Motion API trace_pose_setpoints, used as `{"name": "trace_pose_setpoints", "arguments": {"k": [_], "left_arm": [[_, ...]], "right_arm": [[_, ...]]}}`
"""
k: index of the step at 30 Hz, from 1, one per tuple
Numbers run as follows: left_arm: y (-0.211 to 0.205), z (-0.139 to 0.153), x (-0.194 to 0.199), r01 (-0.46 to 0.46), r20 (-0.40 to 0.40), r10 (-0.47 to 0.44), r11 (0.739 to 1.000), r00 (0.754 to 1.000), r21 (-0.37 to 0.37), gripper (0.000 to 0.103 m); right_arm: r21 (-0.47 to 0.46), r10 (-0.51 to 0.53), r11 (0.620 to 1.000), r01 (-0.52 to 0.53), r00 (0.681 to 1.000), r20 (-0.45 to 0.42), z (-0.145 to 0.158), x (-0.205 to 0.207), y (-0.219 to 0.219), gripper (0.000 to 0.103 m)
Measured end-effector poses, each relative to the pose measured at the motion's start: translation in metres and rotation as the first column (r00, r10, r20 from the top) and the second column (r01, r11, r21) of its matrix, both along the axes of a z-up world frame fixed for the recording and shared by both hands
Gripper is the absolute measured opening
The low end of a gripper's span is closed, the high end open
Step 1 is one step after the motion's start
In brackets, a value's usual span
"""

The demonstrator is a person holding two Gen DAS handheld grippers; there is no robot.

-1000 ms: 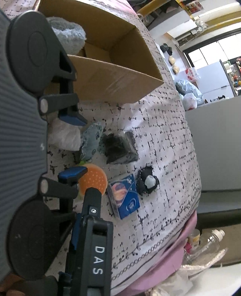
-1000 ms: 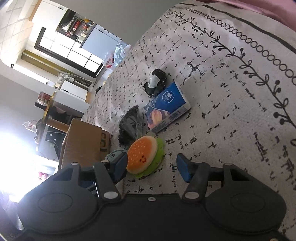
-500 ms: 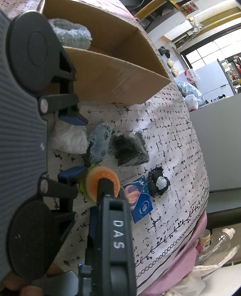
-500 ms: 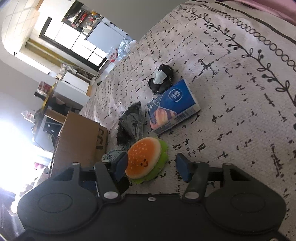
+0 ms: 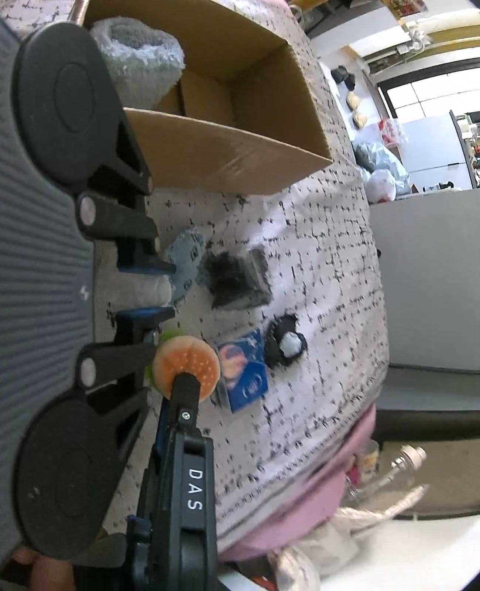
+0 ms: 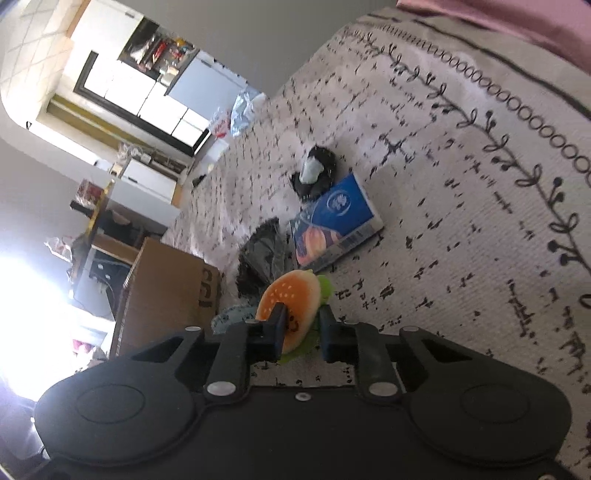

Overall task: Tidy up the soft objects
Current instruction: 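Grasp the white cloth with the left gripper while the right gripper grasps the burger plush, then carry the white cloth and burger plush over the box with both grippers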

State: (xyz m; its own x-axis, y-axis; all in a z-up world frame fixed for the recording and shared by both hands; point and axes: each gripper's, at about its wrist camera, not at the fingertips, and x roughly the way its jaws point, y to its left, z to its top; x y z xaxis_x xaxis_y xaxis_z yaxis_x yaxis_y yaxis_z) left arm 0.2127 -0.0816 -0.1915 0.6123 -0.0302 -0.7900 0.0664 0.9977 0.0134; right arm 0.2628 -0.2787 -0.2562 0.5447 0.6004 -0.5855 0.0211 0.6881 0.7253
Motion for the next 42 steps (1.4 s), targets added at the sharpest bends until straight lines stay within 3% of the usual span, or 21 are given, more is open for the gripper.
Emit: {"name": "trace_pose_setpoints", "arguments": {"k": [7,22,33,42], "left_arm": [[0.004,0.013,-0.009,0.043,-0.005,-0.043,0.995,0.999,-0.085,0.016],[0.021,0.052,-0.016,0.059,0.084,-0.05,0.992,0.995,-0.108,0.016],[0.046,0.087,-0.02,0.054,0.149,-0.033,0.989,0.988,-0.138,0.016],[0.073,0.1,-0.025,0.048,0.164,-0.021,0.986,0.986,-0.158,0.016]], "right_arm": [[-0.006,-0.021,1.0,0.021,0.999,0.033,0.02,-0.011,-0.001,0.019],[-0.079,-0.041,0.996,0.048,0.995,0.087,0.063,-0.035,0.003,0.019],[-0.104,-0.028,0.994,0.044,0.989,0.143,0.096,-0.041,0.026,0.019],[-0.121,0.001,0.992,0.022,0.982,0.19,0.121,-0.047,0.05,0.019]]}}
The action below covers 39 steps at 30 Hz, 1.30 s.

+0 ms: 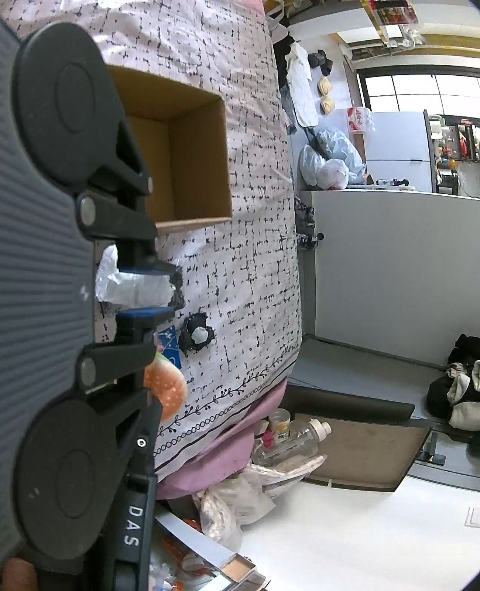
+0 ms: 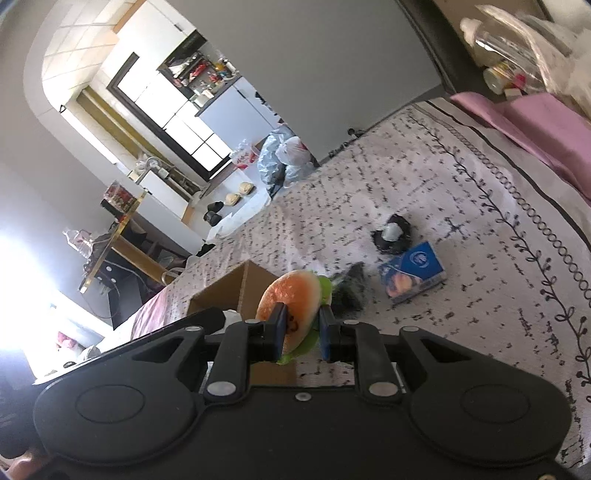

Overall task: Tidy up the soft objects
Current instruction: 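Carry the white cloth and burger plush over the box with both grippers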

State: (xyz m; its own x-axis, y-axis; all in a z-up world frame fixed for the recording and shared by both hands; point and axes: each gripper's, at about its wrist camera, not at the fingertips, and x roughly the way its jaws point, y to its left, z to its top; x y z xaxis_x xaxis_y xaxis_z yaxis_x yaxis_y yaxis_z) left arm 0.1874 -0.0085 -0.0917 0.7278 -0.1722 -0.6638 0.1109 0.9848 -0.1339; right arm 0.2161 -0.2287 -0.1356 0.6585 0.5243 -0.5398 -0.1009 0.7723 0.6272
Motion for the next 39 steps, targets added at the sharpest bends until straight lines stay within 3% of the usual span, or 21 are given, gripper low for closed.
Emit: {"name": "trace_pose_setpoints", "arguments": {"k": [11,23,29,39], "left_arm": [[0.047,0.015,-0.008,-0.07,0.03,0.071,0.997,0.997,-0.039,0.016],[0.091,0.008,-0.005,-0.145,0.01,0.146,0.987,0.989,-0.066,0.016],[0.113,0.002,-0.001,-0.192,-0.008,0.192,0.978,0.981,-0.085,0.016],[0.127,-0.01,0.009,-0.196,-0.035,0.193,0.975,0.98,-0.108,0.016]], "right_arm": [[-0.018,0.047,0.999,-0.046,0.998,0.047,0.019,-0.005,0.043,0.019],[-0.048,0.1,0.994,-0.098,0.993,0.054,0.023,-0.002,0.09,0.019],[-0.114,0.147,0.984,-0.141,0.988,0.047,0.021,0.0,0.116,0.019],[-0.257,0.203,0.947,-0.191,0.979,0.019,0.006,0.004,0.146,0.019]]}}
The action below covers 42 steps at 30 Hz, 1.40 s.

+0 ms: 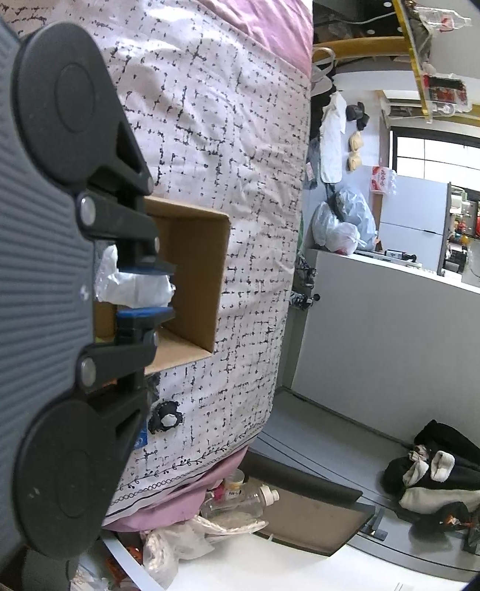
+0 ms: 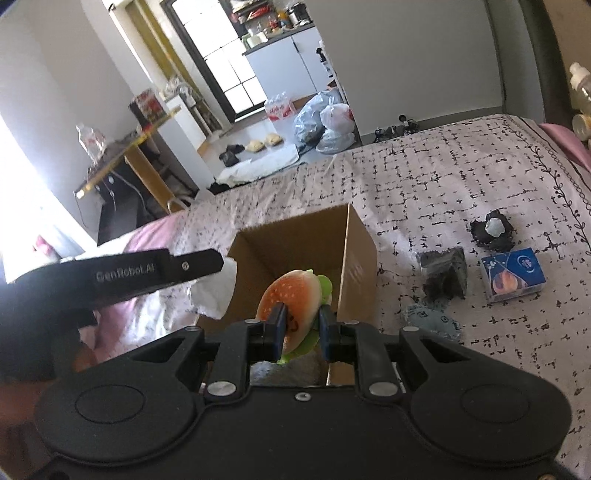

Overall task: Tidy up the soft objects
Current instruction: 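Carry the white cloth and burger plush over the box with both grippers, then release the white cloth and burger plush into the box from both grippers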

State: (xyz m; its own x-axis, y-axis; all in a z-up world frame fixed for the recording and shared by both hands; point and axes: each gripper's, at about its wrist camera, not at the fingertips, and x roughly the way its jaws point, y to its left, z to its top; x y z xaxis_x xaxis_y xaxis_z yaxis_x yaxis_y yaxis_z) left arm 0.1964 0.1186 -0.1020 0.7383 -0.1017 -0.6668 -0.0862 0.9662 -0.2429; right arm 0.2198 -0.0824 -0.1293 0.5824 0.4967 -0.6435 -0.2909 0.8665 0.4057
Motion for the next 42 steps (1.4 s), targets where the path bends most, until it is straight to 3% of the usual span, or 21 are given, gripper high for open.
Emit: {"name": "trace_pose_setpoints", "arguments": {"k": [3,17,22,24,27,29,31,38,42], "left_arm": [[0.006,-0.008,0.004,-0.007,-0.014,0.007,1.0,1.0,-0.021,0.016],[0.016,-0.032,0.024,-0.031,-0.057,0.029,0.999,0.998,-0.029,0.017],[0.01,-0.029,0.027,-0.012,-0.07,0.012,1.0,0.997,0.01,0.032],[0.008,-0.026,0.024,-0.026,-0.056,0.027,0.999,0.998,0.023,0.046],[0.003,-0.021,0.019,-0.052,-0.039,0.055,0.996,0.998,0.077,0.058],[0.0,-0.019,0.016,-0.061,-0.027,0.064,0.995,0.998,0.085,0.061],[-0.002,-0.017,0.012,-0.059,-0.025,0.061,0.995,0.998,0.085,0.063],[-0.016,-0.012,-0.002,-0.071,-0.033,0.076,0.989,0.997,0.127,0.073],[-0.027,-0.008,-0.017,-0.06,-0.042,0.067,0.986,0.997,0.156,0.077]], "right_arm": [[-0.014,0.008,1.0,-0.008,1.0,-0.001,-0.003,0.002,0.004,0.026],[0.054,-0.038,0.998,0.038,0.999,-0.002,-0.001,0.005,-0.018,0.026],[0.061,-0.052,0.997,0.051,0.999,0.003,0.002,0.004,-0.029,0.029],[0.065,-0.063,0.996,0.063,0.998,0.001,0.001,0.003,-0.035,0.031],[0.068,-0.08,0.994,0.081,0.997,-0.014,-0.002,0.001,-0.046,0.032],[0.064,-0.089,0.994,0.09,0.996,-0.018,-0.003,-0.001,-0.053,0.035],[0.059,-0.1,0.993,0.101,0.995,-0.013,-0.004,-0.003,-0.059,0.048],[0.052,-0.098,0.994,0.097,0.995,0.011,0.001,-0.013,-0.078,0.055],[0.058,-0.073,0.996,0.07,0.997,0.036,0.007,-0.019,-0.087,0.068]]}}
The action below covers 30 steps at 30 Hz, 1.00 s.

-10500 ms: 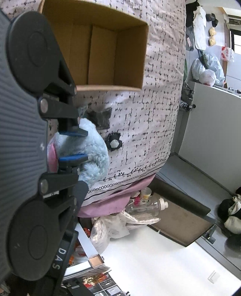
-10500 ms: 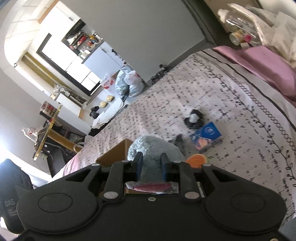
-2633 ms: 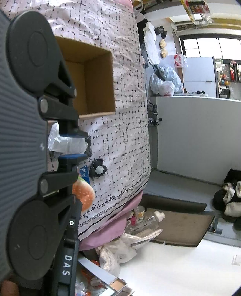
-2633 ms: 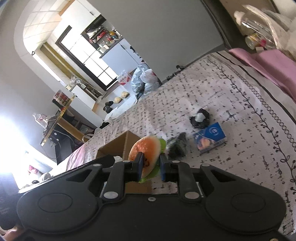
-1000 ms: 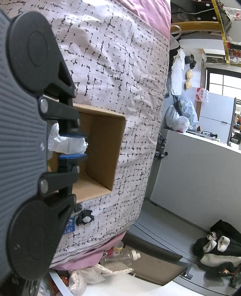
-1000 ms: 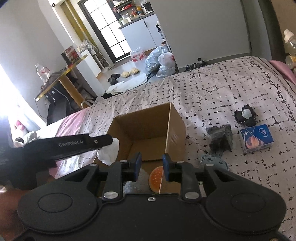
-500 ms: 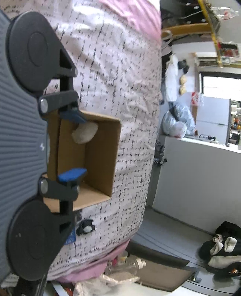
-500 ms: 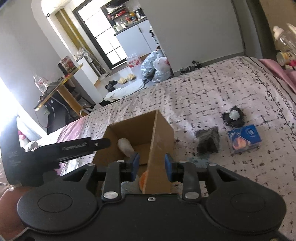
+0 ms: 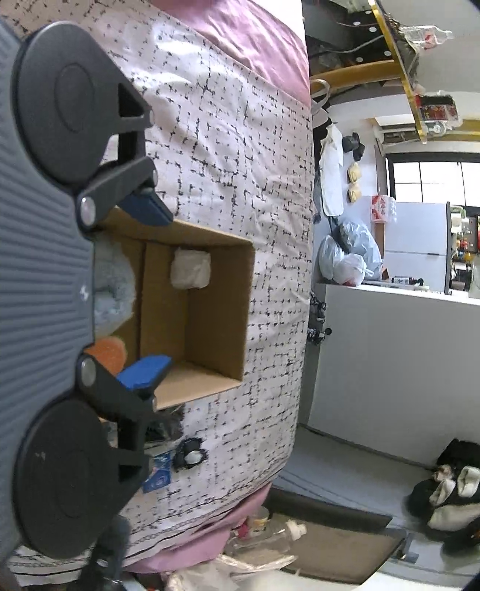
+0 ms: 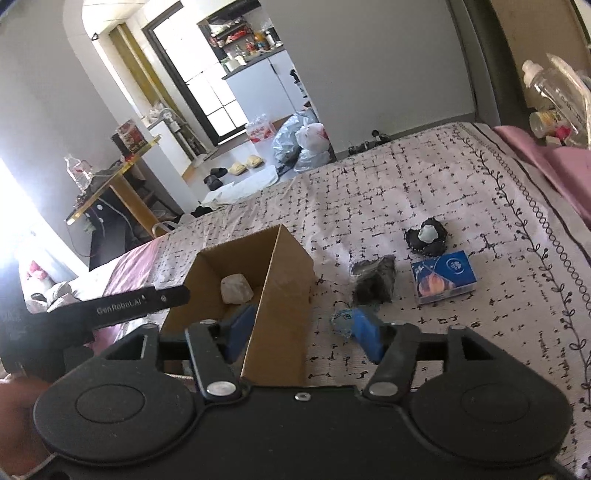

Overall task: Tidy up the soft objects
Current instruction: 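Release the white cloth and burger plush into the box from both grippers, then move the left tool toward the grey-blue cloth on the sheet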

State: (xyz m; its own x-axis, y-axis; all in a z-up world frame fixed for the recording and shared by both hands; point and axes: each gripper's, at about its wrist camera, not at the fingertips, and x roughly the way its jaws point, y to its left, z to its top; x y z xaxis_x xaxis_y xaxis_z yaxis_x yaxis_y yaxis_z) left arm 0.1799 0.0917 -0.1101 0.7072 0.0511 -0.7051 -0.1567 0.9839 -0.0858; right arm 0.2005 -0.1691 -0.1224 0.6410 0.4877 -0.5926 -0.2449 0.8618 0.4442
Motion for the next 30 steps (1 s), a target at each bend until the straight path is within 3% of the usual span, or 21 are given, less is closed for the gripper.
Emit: {"name": "trace_pose_setpoints", "arguments": {"k": [4,9,15,30], "left_arm": [[-0.009,0.004,-0.014,0.016,0.004,-0.016,1.0,1.0,-0.001,0.078],[-0.023,0.008,-0.027,0.012,0.012,-0.013,1.0,1.0,0.022,0.079],[-0.043,0.015,-0.035,0.04,0.032,-0.041,0.999,0.999,0.033,0.094],[-0.104,0.007,-0.031,0.122,0.003,-0.123,0.988,0.992,0.089,0.096]], "right_arm": [[-0.012,0.039,0.999,-0.039,0.999,0.029,0.008,-0.007,-0.007,0.083],[-0.026,0.063,0.998,-0.062,0.997,0.045,0.015,-0.012,-0.017,0.091],[-0.056,0.069,0.996,-0.066,0.996,0.053,0.013,-0.014,-0.03,0.098],[-0.039,0.009,0.999,-0.009,1.0,0.009,-0.004,-0.004,-0.076,0.1]]}}
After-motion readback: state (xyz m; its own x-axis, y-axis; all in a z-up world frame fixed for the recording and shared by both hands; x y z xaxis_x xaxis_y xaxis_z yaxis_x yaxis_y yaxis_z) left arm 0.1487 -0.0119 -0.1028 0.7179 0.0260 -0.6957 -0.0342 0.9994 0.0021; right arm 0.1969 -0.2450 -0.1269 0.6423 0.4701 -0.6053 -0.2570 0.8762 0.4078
